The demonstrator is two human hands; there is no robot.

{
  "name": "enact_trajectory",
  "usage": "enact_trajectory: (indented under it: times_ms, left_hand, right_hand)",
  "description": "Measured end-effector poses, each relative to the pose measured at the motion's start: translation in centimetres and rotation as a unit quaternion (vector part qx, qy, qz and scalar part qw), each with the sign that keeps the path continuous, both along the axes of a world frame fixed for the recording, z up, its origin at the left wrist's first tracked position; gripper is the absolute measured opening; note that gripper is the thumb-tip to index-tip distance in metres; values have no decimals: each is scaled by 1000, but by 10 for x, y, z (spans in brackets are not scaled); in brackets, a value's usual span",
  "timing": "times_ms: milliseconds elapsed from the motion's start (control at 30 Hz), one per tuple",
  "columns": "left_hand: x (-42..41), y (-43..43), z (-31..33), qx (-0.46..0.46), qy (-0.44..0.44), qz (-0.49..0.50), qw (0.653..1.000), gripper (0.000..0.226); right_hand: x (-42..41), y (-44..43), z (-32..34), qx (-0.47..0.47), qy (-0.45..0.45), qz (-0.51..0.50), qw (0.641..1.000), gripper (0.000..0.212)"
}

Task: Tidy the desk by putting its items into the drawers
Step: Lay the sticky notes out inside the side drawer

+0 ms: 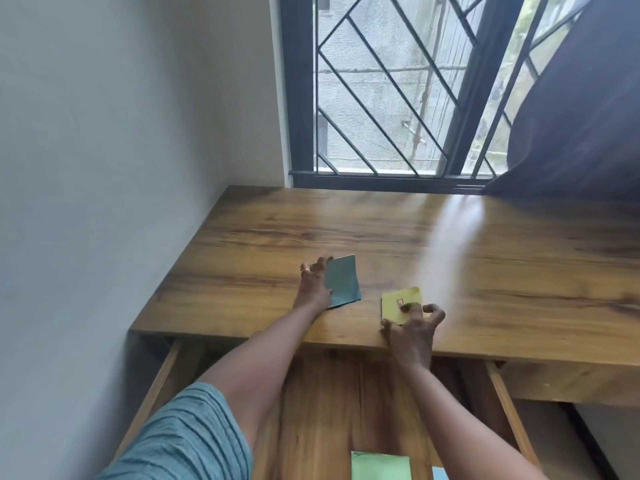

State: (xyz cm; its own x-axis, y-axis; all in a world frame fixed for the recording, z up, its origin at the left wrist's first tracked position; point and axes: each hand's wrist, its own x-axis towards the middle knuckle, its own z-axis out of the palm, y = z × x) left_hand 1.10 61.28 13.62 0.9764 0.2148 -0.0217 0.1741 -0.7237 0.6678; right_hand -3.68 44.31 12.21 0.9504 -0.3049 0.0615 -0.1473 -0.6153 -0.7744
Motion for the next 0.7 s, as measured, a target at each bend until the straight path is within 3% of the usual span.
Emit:
enact_trajectory:
  times_ms: [267,433,700]
  left_hand:
    - [-98,26,3,1,-14,-2,1000,78]
    - [-173,49,-8,-18,25,33,999,75]
    - [-247,92,-57,20,135,65,988,73]
  right_hand:
    - [-68,0,-12,49,-36,38,997,24]
    - [-126,22,-26,53,-53,100,992,23]
    - [-194,58,-60,48,12,200,979,23]
